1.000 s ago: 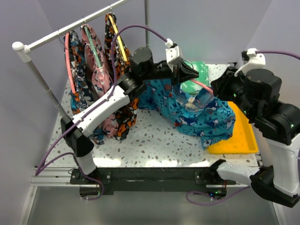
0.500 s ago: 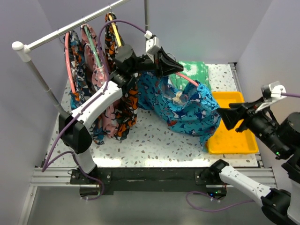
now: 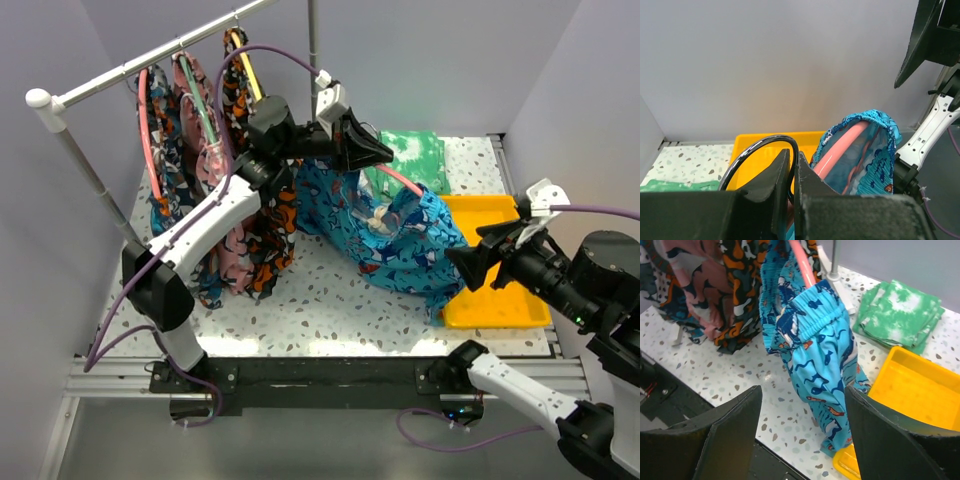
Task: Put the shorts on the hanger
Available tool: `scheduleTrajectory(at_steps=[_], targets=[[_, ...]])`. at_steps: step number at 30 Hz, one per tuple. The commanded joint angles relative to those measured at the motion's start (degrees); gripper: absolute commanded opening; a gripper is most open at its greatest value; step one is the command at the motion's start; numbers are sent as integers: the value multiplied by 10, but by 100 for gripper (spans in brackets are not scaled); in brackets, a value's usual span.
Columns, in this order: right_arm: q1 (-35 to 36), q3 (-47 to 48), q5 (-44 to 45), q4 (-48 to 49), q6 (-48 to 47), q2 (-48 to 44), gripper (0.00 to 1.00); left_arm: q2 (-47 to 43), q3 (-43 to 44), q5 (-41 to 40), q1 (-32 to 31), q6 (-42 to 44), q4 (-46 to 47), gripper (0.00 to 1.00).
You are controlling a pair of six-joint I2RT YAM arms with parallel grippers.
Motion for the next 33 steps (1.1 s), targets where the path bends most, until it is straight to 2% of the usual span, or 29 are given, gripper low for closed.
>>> scheduleTrajectory(at_steps=[1, 7, 18, 20, 21, 22, 28, 33], targets=[[-1, -16, -67, 4, -26, 25, 71, -55, 27, -11, -1, 26, -7, 0], [-1, -21, -27, 11, -26, 52, 70, -72, 21, -24, -6, 44, -32, 0], [0, -27, -34, 29, -47, 93, 65, -77, 25, -34, -28, 75, -75, 0], [0, -35, -43, 36, -46, 91, 60, -79, 25, -36, -31, 75, -76, 0], [-1, -44, -46, 41, -46, 89, 52, -79, 26, -35, -33, 76, -76, 0], [-1, -49, -49, 41, -46, 89, 49, -78, 27, -35, -35, 76, -77, 0], [0, -107, -48, 67, -47, 61, 54, -77, 36, -33, -38, 76, -74, 0], [-1, -123, -52, 82, -47, 54, 53, -70, 47, -26, -38, 71, -73, 0]])
